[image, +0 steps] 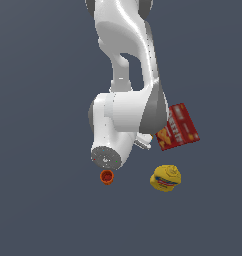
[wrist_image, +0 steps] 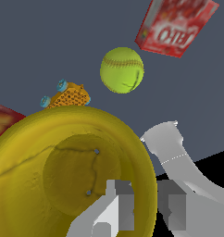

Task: Pick up a designated object from a clutter of objects.

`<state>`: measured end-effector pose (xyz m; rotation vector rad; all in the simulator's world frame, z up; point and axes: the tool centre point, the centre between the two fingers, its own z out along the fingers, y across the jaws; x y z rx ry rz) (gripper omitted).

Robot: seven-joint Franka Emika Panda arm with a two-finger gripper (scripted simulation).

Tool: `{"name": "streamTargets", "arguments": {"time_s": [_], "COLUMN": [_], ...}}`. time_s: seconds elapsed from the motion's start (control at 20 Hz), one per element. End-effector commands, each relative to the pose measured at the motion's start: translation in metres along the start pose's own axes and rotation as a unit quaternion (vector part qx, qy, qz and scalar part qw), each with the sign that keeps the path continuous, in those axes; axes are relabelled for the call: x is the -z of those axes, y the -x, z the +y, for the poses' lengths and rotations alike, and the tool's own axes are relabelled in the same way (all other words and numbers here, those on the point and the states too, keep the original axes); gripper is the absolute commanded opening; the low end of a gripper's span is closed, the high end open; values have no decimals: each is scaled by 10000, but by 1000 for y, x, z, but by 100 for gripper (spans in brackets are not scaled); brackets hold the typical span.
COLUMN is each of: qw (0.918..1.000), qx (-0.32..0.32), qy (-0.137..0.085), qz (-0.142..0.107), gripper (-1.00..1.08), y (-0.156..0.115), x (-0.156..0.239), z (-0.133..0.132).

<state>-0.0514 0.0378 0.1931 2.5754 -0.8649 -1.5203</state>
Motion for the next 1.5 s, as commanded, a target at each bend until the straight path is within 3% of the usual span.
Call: {"name": "streamTargets", "arguments": {"time_s": [0.0,0.45,0.8,1.1,1.45], "qw": [10000,10000,10000,10000,10000], "qx": [4,6,6,7,6], "qy": [-5,-3,-3,-2,-6], "qz": [7,10,10,12,10], "gripper": [-100,-100,-100,-100,-100], "y": [24,111,163,187,188], "x": [4,17,27,32,33], "z": [10,48,71,81,81]}}
